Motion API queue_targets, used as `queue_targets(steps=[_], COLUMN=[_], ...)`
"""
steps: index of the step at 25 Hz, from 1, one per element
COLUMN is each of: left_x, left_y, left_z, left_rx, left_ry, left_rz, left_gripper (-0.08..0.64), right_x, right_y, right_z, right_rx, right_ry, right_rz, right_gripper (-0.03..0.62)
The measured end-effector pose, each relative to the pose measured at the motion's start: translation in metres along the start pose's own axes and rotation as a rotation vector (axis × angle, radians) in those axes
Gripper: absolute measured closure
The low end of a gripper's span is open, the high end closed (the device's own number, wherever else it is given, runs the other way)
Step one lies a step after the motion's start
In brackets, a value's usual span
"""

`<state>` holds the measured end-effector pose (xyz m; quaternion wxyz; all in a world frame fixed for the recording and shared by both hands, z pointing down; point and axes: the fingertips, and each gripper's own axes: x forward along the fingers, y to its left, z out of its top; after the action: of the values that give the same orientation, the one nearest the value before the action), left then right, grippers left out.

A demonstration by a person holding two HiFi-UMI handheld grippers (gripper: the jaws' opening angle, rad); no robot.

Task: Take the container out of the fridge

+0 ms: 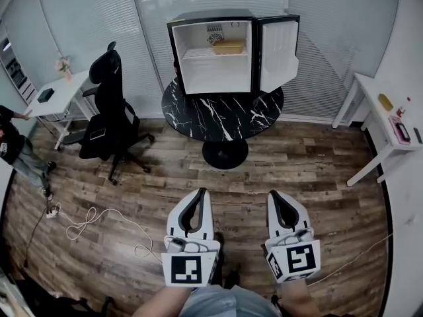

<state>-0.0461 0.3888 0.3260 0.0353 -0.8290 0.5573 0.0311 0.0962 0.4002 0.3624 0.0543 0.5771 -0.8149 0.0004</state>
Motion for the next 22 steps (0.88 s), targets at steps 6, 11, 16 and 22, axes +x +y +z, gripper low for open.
queue_targets(steps=[6, 11, 16, 22], left_x=[0.065, 0.118, 0.161, 0.205], left_y=[0.060, 0.107, 0.138, 0.157], left_z=[-0.010, 0.002, 0.015, 0.007], left_rx=[-0.026, -0.037, -0.039, -0.055], left_ry=[-0.014, -0.058, -0.111, -0.106], left_rz=[0.042, 0.060, 0.043, 0.015], left_gripper=[0.546, 0.546, 0.546, 0.546], right_x=[0.090, 0.160, 0.216, 0.259], right_y=[-0.006, -0.005, -0.008, -0.020], right_z=[0.006, 0.035, 0.061, 0.070], right_rx=[-0.029, -0.066, -0.098, -0.114], right_ry=[0.015, -0.011, -0.049, -0.059], right_rz=[0.030, 0.051, 0.048, 0.025], right_gripper=[0.580, 0.580, 0.580, 0.580])
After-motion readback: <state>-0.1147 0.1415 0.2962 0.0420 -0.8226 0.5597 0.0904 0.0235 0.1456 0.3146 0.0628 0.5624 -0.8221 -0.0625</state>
